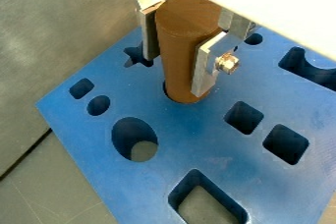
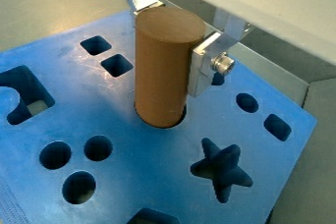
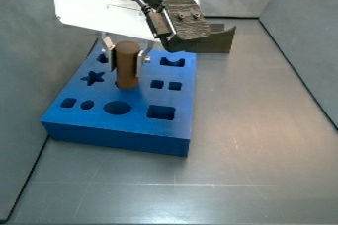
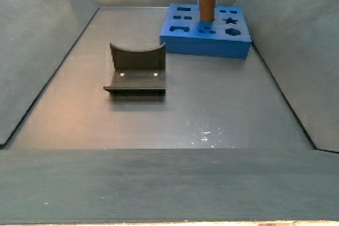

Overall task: Pick up the round object. Move up. Place the round object on the fixture. Regrasp the round object. Move to above the board. Insert the round object.
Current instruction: Insert the round object.

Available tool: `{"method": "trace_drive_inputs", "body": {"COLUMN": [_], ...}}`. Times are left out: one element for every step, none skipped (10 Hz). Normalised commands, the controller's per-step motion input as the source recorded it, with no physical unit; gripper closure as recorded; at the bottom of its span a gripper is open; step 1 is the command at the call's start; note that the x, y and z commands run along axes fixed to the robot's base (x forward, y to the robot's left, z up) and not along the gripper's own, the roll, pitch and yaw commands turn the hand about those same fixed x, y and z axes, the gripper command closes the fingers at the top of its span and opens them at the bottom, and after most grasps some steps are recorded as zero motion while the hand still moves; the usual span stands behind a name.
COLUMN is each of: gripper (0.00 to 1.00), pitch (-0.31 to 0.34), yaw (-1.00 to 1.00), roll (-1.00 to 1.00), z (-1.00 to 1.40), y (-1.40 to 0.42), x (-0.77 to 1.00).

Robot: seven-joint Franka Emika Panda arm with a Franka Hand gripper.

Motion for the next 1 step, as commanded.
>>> {"method": "trace_drive_inputs", "body": {"gripper": [1.0], "pitch": [0.0], "yaw": [0.0], "roll": [0.0], "z": [0.0], "y": [0.0], "x": [0.0]}}
